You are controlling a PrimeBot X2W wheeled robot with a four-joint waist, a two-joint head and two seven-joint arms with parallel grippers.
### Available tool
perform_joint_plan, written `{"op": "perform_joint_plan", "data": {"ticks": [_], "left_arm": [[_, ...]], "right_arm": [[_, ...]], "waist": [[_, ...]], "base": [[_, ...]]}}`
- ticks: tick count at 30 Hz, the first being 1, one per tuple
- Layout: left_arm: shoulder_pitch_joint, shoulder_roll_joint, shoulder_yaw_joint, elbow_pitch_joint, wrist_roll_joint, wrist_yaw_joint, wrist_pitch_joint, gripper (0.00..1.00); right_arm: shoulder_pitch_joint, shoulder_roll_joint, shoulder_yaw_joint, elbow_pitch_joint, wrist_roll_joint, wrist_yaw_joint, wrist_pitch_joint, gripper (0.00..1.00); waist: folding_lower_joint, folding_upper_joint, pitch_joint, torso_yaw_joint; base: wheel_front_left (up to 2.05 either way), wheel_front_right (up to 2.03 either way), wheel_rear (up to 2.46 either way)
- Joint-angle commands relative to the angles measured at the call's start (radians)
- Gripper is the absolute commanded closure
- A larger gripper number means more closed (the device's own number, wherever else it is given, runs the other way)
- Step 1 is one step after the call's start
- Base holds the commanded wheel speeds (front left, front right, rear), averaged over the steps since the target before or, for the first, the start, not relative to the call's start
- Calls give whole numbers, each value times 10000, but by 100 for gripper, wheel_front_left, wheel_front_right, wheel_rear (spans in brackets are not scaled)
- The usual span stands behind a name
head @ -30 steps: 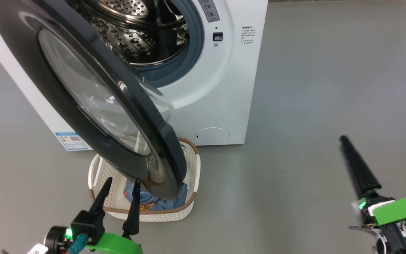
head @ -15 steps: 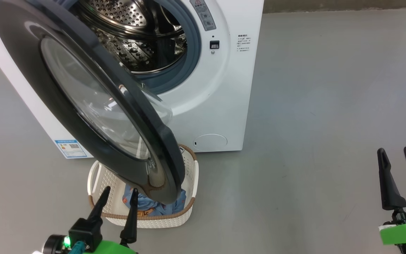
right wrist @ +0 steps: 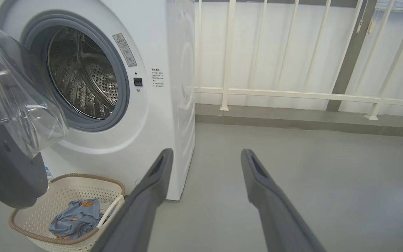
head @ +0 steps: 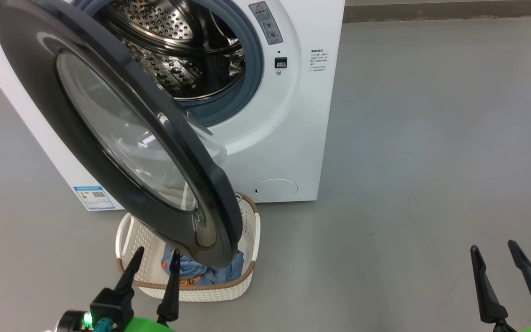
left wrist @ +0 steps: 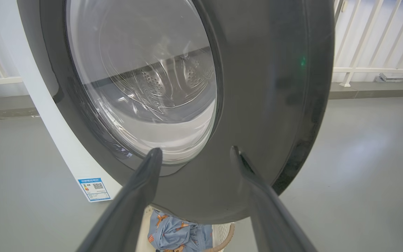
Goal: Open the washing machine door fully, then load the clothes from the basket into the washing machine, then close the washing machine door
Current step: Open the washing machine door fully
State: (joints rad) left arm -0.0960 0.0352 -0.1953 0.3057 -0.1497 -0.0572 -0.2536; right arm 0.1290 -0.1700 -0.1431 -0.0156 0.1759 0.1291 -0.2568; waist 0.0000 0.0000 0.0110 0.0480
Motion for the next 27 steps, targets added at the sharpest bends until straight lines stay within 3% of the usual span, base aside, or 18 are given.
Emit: {"op": "perform_joint_plan", "data": {"ticks": [1, 17, 18, 19, 27], "left_arm": [[-106, 150, 342, -147, 31, -29, -82, 0], [-107, 150, 396, -145, -29, 36, -82, 3], [-109, 150, 406, -139, -43, 48, -82, 85], [-107, 150, 415, -119, -68, 56, -82, 100], [-221, 150, 469, -114, -12, 99, -82, 100]], "right_arm": [[6, -135, 141, -223, -123, 16, -48, 0], [144, -42, -70, -234, -181, 16, -49, 0], [141, -47, -67, -237, -186, 16, -49, 0], [138, -41, -79, -224, -194, 16, -49, 0], [91, -85, -28, -206, -172, 16, -49, 0]], "waist": [[0, 0, -3, 11], [0, 0, -38, -17], [0, 0, -33, -29], [0, 0, -29, -43], [0, 0, 49, -92]], "base": [[0, 0, 0], [0, 0, 0], [0, 0, 0], [0, 0, 0], [0, 0, 0]]}}
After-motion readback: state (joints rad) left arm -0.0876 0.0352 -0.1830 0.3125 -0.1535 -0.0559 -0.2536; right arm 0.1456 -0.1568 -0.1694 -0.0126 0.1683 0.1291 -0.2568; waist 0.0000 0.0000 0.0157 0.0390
